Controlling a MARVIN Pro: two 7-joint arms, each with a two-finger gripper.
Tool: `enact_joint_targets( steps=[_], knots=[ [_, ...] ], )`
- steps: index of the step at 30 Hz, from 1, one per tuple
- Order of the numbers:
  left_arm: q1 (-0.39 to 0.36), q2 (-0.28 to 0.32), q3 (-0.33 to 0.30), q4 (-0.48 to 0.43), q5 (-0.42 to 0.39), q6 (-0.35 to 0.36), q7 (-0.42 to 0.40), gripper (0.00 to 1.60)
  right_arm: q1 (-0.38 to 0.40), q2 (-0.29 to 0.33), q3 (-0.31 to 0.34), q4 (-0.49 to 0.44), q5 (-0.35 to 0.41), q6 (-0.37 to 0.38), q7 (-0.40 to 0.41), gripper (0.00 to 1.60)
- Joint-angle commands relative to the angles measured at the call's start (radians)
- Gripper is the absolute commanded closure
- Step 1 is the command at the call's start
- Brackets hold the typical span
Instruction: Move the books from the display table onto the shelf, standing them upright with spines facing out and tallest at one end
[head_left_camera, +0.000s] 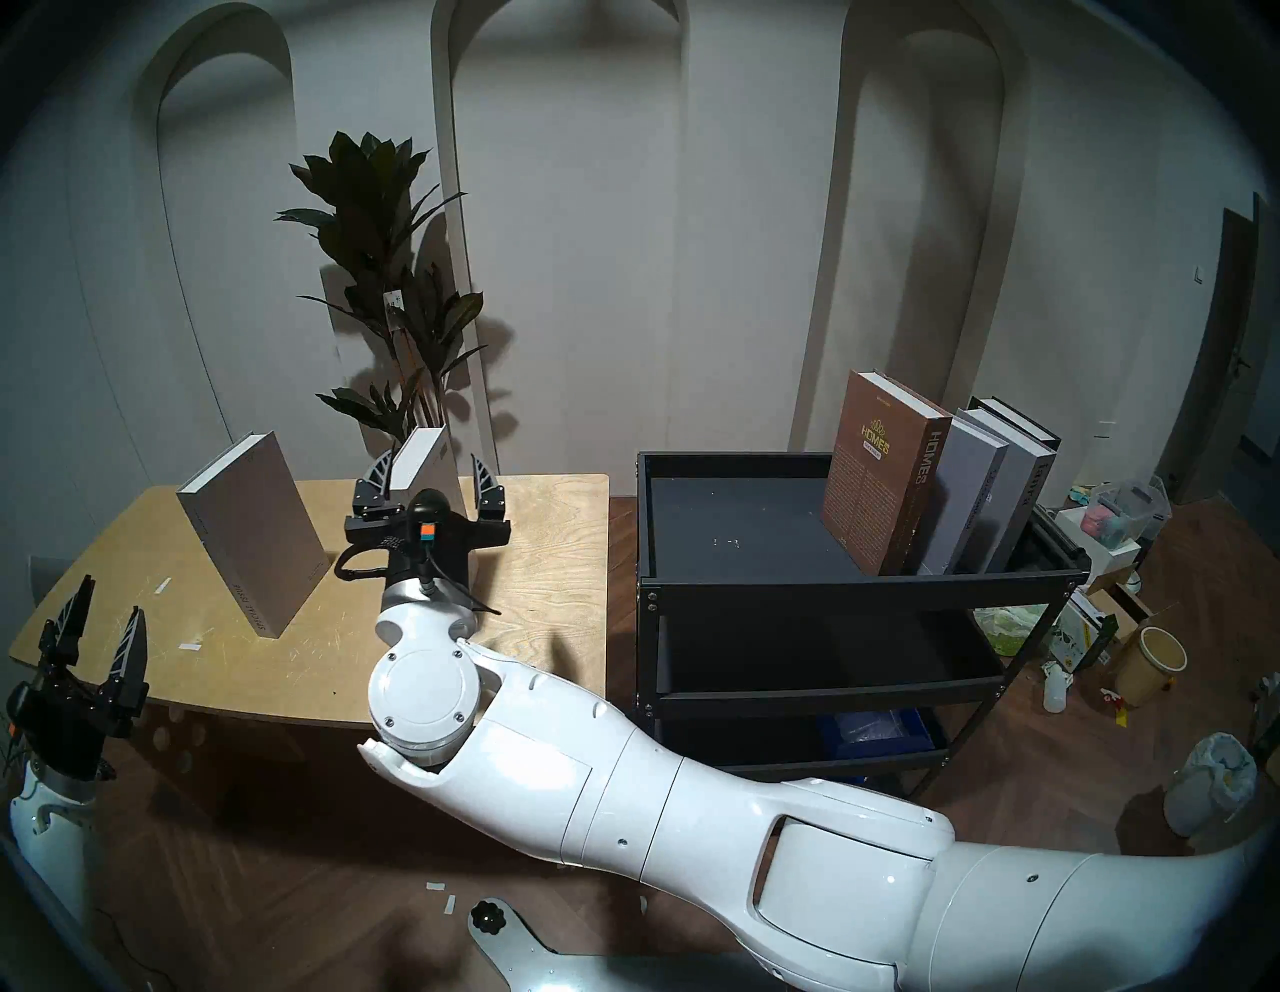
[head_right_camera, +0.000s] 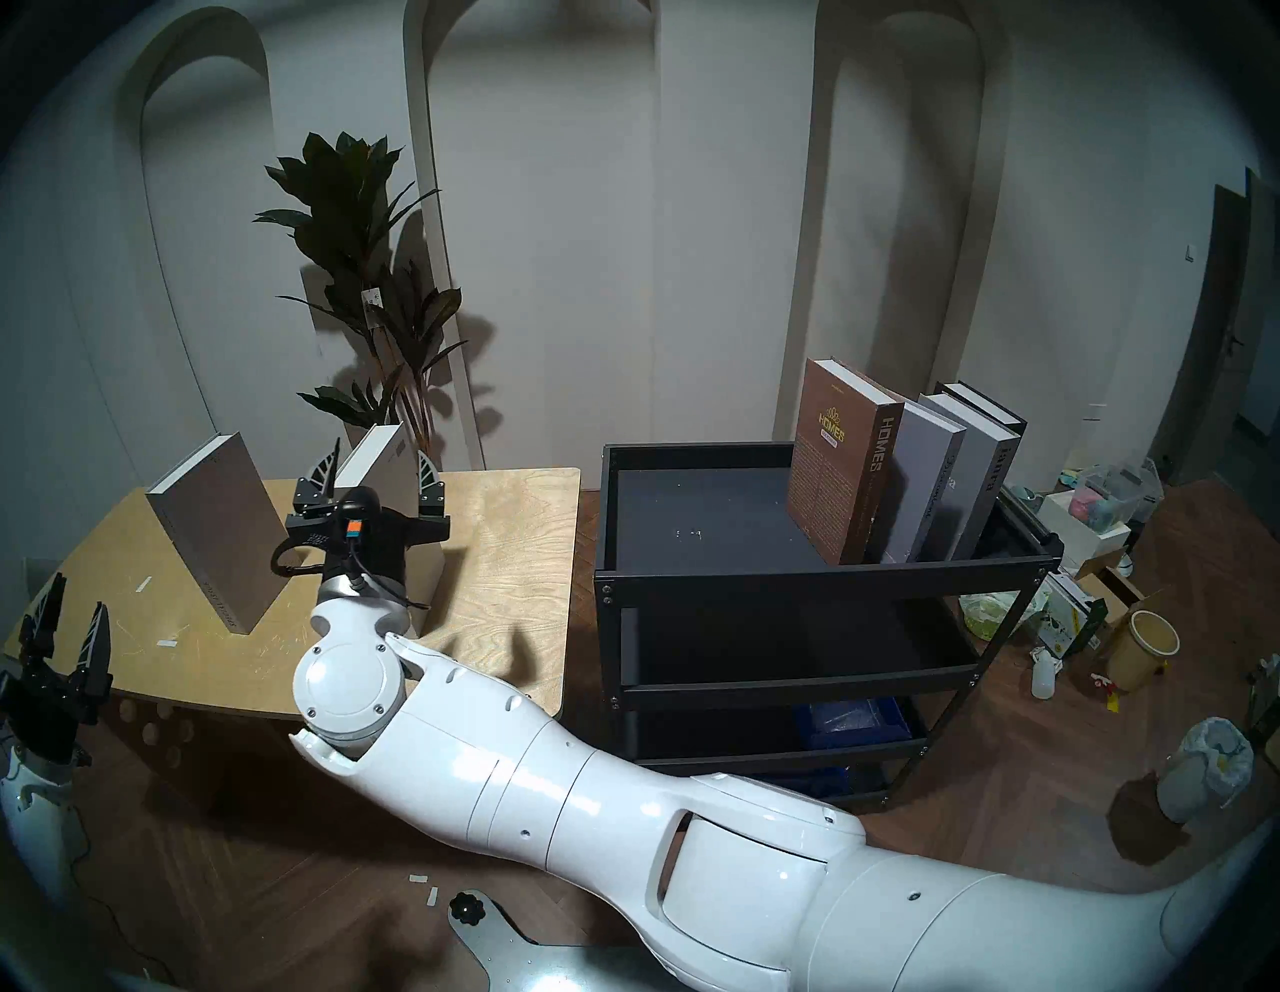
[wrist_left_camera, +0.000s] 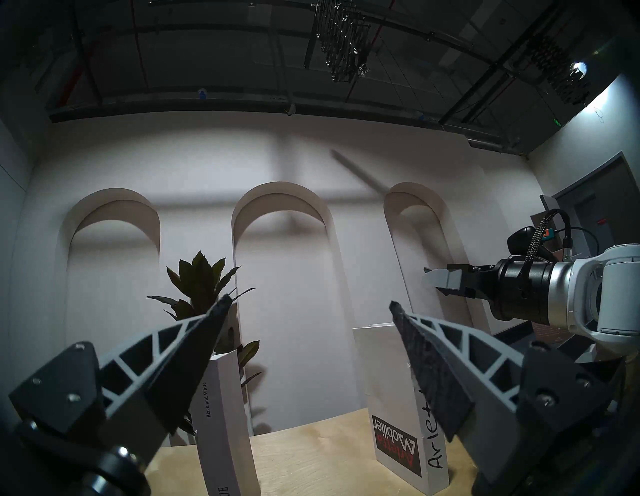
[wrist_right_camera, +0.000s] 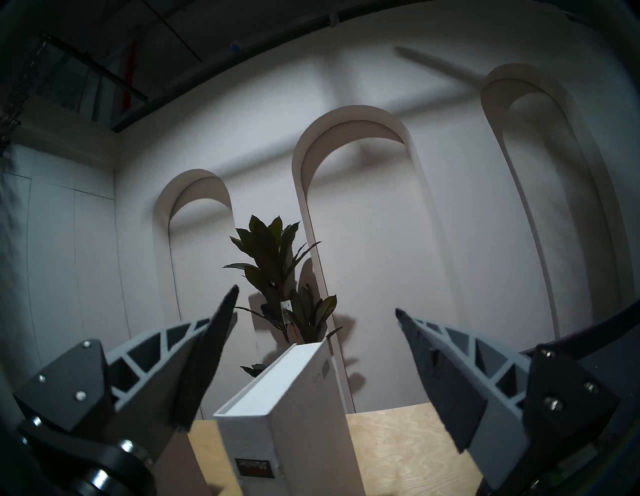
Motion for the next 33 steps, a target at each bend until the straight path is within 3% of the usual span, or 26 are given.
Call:
enact_joint_targets(
  steps=[1,11,33],
  knots=[
    [-0.005,0.010,-0.014,-0.002,-0.006,0.001,0.000,0.00,0.062,-0.074,-0.027,0.056,0.011,-0.030,-0.051,0.00],
    [-0.007,0.010,-0.014,0.000,-0.008,0.001,-0.005,0.00,0.136,-0.137,-0.070,0.195,0.074,-0.050,-0.072,0.00],
    [-0.011,0.009,-0.013,0.003,-0.009,0.002,-0.009,0.00,0.212,-0.137,-0.147,0.265,0.214,-0.054,-0.005,0.00]
  ],
)
